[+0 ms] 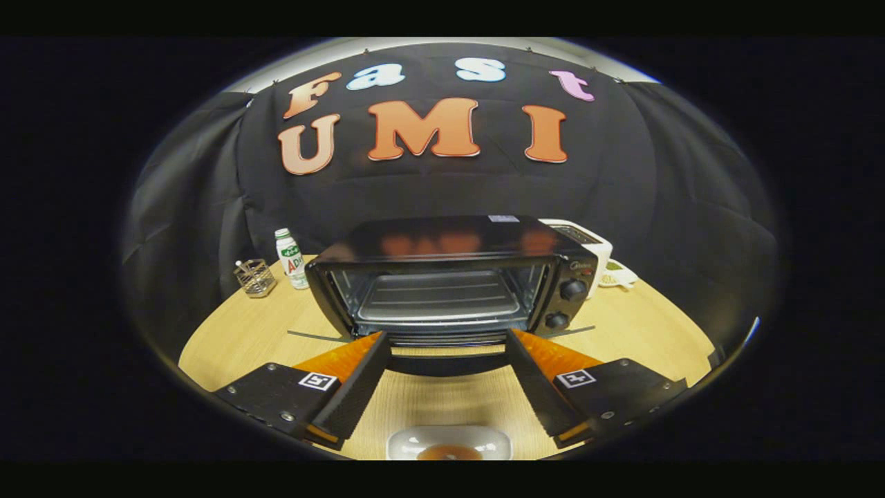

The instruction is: Open the toaster oven, put the food inside, and close the toaster oven door.

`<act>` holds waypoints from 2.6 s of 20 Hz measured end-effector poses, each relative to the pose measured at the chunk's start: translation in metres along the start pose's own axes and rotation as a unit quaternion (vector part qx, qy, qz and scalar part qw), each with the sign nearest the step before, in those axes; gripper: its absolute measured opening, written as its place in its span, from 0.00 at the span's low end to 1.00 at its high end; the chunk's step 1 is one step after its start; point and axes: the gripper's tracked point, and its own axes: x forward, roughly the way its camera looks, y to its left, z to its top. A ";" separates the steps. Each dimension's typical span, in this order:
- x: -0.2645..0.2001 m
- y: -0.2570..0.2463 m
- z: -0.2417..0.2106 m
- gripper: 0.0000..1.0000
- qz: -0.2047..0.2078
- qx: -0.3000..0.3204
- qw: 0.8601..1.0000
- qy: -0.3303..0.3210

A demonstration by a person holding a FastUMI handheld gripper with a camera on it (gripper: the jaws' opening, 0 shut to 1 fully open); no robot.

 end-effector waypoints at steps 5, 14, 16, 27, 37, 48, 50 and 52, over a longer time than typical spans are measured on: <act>-0.018 -0.006 -0.046 1.00 0.001 0.007 1.000 0.026; -0.012 -0.019 -0.115 1.00 -0.002 0.034 0.995 0.094; -0.007 -0.022 -0.128 1.00 -0.003 0.035 0.993 0.109; -0.052 -0.031 -0.145 1.00 -0.018 -0.002 0.992 0.124; -0.105 -0.015 -0.182 1.00 -0.005 0.005 0.987 0.158; -0.096 -0.011 -0.209 0.99 -0.004 0.006 0.981 0.192; -0.093 -0.013 -0.209 0.89 -0.003 -0.002 0.981 0.196; -0.095 -0.014 -0.206 0.79 -0.001 0.001 0.980 0.197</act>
